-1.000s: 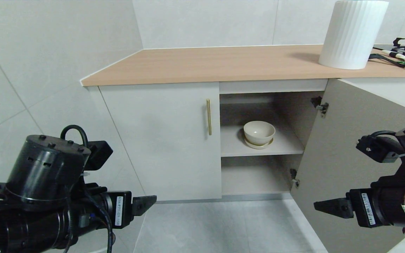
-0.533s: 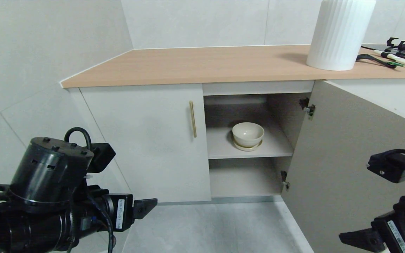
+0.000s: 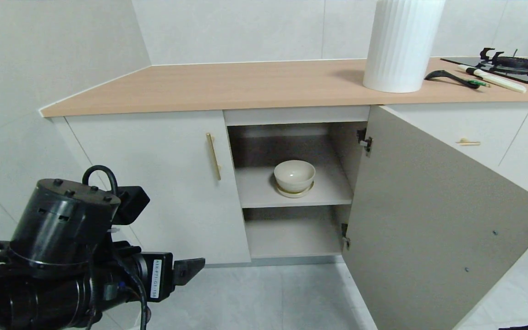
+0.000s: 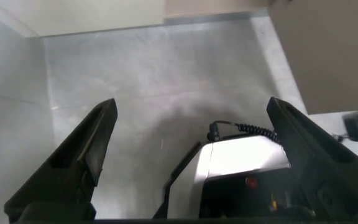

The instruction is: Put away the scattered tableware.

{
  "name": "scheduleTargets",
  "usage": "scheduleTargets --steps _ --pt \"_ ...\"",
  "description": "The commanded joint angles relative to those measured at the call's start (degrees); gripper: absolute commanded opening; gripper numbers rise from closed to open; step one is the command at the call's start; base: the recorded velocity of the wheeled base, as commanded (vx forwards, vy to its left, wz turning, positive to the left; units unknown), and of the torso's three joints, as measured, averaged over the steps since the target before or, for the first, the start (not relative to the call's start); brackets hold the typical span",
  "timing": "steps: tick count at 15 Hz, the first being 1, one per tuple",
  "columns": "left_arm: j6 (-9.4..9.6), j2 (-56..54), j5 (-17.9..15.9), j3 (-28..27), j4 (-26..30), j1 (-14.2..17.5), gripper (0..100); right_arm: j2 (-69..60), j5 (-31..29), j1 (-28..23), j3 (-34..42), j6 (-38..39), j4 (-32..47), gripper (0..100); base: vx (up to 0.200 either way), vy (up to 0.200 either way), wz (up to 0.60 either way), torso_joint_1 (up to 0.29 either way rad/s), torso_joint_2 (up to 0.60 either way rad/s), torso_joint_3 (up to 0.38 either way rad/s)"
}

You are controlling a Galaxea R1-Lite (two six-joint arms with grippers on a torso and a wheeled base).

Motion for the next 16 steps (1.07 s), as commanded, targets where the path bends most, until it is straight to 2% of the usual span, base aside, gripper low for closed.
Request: scheduleTargets --steps 1,4,7,10,12,16 --pt "-0.03 0.08 0.01 0.01 0.02 0.0 100 -2.18 -0.58 0.0 -1.49 -0.05 0.82 100 0.0 0.0 0.0 0.0 0.0 0.0" --pt "-0.03 0.08 0.01 0.01 0.02 0.0 100 -1.83 -5.86 -1.93 -1.32 0.04 0.91 100 0.0 0.0 0.0 0.0 0.0 0.0" --pt "-0.03 0.08 0.01 0.01 0.02 0.0 100 -1.12 -6.29 -6.94 -1.4 -1.28 1.0 100 0.0 0.0 0.0 0.0 0.0 0.0" --pt "-0.03 0.17 0.01 0.01 0.02 0.0 100 -1.47 -7.0 -15.56 -1.4 -6.2 0.56 100 0.0 0.0 0.0 0.0 0.0 0.0" --pt "-0.03 0.17 -0.08 0.1 0.02 0.0 100 -1.12 -7.35 -23.03 -2.55 -9.02 0.29 100 0.0 0.0 0.0 0.0 0.0 0.0" --pt "-0.21 0.87 0.01 0.1 0.02 0.0 100 -0.33 -7.17 -31.55 -2.37 -12.18 -3.66 100 0.0 0.0 0.0 0.0 0.0 0.0"
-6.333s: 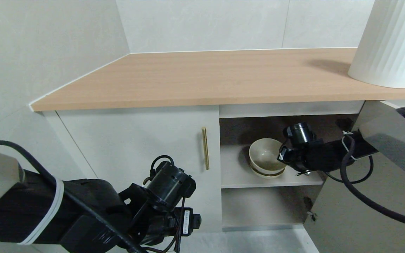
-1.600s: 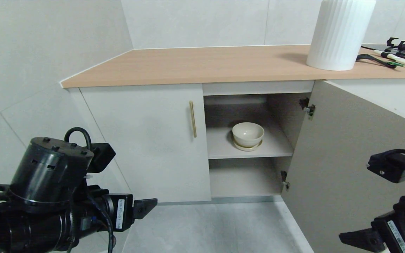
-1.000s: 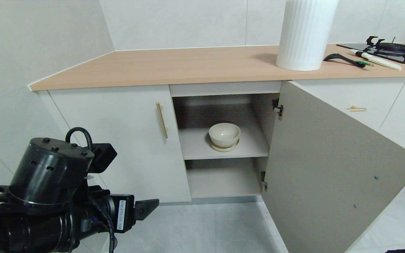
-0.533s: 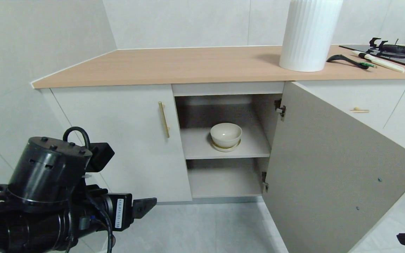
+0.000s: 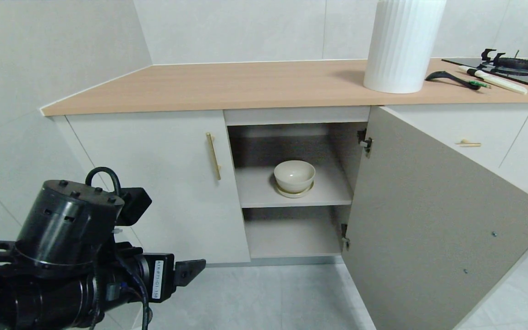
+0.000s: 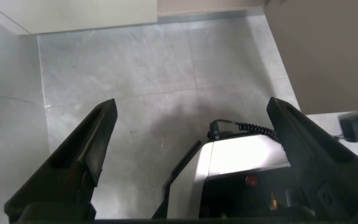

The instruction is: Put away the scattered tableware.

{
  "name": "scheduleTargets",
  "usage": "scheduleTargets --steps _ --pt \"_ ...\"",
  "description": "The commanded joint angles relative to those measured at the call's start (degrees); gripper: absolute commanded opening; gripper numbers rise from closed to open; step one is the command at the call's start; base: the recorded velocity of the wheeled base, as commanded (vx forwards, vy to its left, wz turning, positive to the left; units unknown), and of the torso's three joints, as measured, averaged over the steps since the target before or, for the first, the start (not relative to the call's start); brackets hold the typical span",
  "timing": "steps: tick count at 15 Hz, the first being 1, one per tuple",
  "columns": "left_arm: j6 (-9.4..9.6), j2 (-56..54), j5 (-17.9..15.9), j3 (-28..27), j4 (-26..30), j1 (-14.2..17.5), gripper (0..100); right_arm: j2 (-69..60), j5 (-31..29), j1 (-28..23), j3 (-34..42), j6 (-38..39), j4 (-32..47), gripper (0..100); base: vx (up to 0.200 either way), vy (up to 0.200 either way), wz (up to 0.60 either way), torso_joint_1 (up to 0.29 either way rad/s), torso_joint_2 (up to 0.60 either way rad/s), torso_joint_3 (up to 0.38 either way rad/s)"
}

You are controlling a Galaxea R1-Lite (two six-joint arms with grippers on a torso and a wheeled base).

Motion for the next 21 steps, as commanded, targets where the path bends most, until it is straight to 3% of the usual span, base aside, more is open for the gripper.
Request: scheduleTargets --steps 1,5,11,13,16,21 --pt "-0.01 0.29 0.04 0.04 -0.01 -0.02 100 1.75 0.06 -5.06 0.28 -0.2 -3.16 100 0.0 0.0 0.0 0.0 0.0 0.0" --pt "-0.01 0.29 0.04 -0.05 -0.01 -0.02 100 7.64 0.5 -9.45 0.63 0.59 -10.63 100 0.0 0.0 0.0 0.0 0.0 0.0" --pt "-0.01 0.29 0.12 -0.14 -0.09 -0.02 100 10.98 1.55 -8.92 1.33 3.05 -14.76 100 0.0 0.0 0.0 0.0 0.0 0.0" --pt "-0.01 0.29 0.12 -0.14 -0.09 -0.02 100 11.69 2.87 -8.75 3.8 2.97 -20.21 100 0.0 0.0 0.0 0.0 0.0 0.0" --pt "-0.1 0.29 0.12 -0.14 -0.09 -0.02 100 12.56 2.87 -4.62 6.52 5.6 -25.39 100 0.0 0.0 0.0 0.0 0.0 0.0" --pt "-0.1 0.29 0.12 -0.23 -0.09 -0.02 100 12.92 2.96 3.29 6.61 11.32 -25.57 100 0.0 0.0 0.0 0.0 0.0 0.0"
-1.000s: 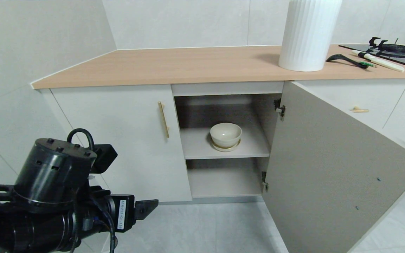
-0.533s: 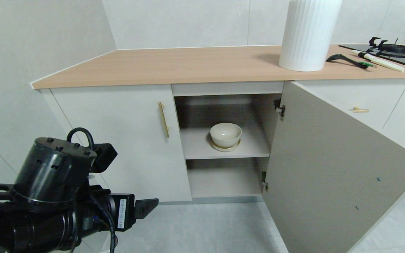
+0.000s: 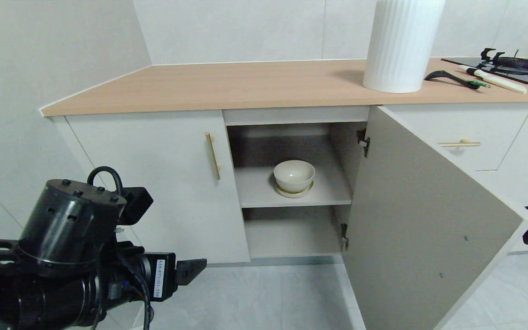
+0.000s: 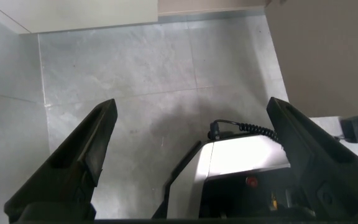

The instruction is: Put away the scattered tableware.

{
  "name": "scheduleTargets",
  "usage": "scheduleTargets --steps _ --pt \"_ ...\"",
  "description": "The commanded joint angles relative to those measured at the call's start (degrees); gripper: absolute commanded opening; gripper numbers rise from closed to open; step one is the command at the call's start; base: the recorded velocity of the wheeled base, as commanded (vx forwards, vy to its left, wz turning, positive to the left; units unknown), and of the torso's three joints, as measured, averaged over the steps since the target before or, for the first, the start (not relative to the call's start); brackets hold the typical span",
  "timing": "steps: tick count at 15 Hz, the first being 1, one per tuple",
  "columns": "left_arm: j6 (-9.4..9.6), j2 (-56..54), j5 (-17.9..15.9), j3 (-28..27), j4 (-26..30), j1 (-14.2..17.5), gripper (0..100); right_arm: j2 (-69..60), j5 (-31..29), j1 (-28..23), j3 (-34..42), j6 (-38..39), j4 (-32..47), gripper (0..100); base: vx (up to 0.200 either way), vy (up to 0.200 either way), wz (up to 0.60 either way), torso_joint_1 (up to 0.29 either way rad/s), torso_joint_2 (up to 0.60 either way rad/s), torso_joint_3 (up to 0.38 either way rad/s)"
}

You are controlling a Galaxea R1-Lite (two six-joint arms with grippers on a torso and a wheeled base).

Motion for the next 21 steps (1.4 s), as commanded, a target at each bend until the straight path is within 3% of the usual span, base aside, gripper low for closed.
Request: scheduleTargets --steps 1,8,14,17,21 --pt "-0.03 0.09 0.04 -0.06 0.02 0.0 100 0.3 0.05 4.73 0.03 2.28 -0.03 100 0.0 0.0 0.0 0.0 0.0 0.0" --pt "-0.12 0.09 0.04 -0.15 0.02 0.0 100 3.81 0.67 18.17 0.29 12.83 -2.58 100 0.0 0.0 0.0 0.0 0.0 0.0" --pt "-0.12 -0.35 0.13 -0.32 0.02 0.09 100 8.38 1.64 23.8 1.96 13.71 -12.95 100 0.0 0.0 0.0 0.0 0.0 0.0" --pt "-0.2 -0.35 0.13 -0.41 -0.07 0.09 100 11.99 7.35 24.06 0.64 12.83 -18.14 100 0.0 0.0 0.0 0.0 0.0 0.0" --pt "-0.2 -0.79 1.09 -0.67 -0.07 0.44 100 19.46 10.07 24.06 -6.74 10.28 -18.84 100 0.0 0.0 0.0 0.0 0.0 0.0"
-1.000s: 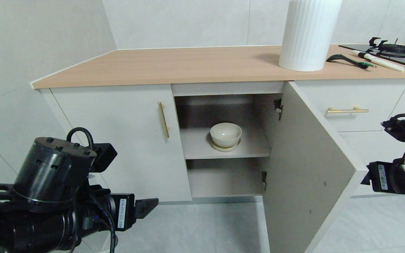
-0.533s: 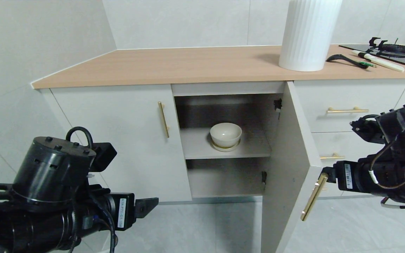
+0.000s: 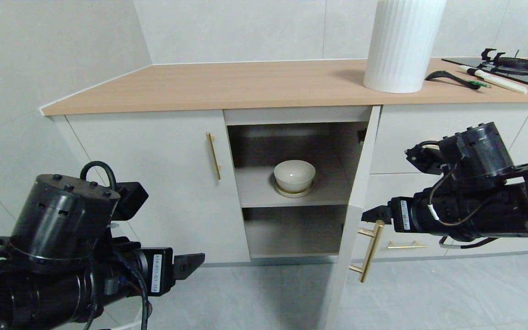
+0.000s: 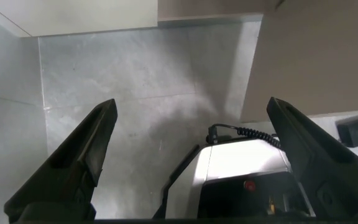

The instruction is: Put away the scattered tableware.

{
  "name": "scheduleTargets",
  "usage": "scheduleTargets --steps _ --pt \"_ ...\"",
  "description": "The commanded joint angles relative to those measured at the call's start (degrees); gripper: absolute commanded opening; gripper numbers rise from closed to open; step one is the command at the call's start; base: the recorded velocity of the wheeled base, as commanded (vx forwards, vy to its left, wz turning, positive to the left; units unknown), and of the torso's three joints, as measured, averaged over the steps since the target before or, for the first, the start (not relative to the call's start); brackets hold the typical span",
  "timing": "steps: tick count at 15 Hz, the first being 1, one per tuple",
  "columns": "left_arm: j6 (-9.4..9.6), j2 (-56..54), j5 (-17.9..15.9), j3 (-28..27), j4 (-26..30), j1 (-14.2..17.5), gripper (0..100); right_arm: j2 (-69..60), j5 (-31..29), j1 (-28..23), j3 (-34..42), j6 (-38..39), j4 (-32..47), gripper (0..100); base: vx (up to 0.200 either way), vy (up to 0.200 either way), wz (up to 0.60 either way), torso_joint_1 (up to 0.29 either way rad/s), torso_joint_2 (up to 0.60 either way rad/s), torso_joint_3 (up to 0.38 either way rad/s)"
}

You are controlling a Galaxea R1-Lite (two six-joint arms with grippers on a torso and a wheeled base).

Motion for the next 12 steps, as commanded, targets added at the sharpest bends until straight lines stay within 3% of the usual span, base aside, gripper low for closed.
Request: scheduleTargets --steps 1,12 --pt "-0.03 -0.23 0.74 -0.37 -0.01 0.02 100 5.08 0.82 0.03 -2.26 0.03 -0.07 100 0.0 0.0 0.0 0.0 0.0 0.0" --pt "-0.21 0.21 2.15 -0.54 -0.01 0.02 100 15.8 1.43 0.12 -1.73 8.03 -14.57 100 0.0 0.0 0.0 0.0 0.0 0.0"
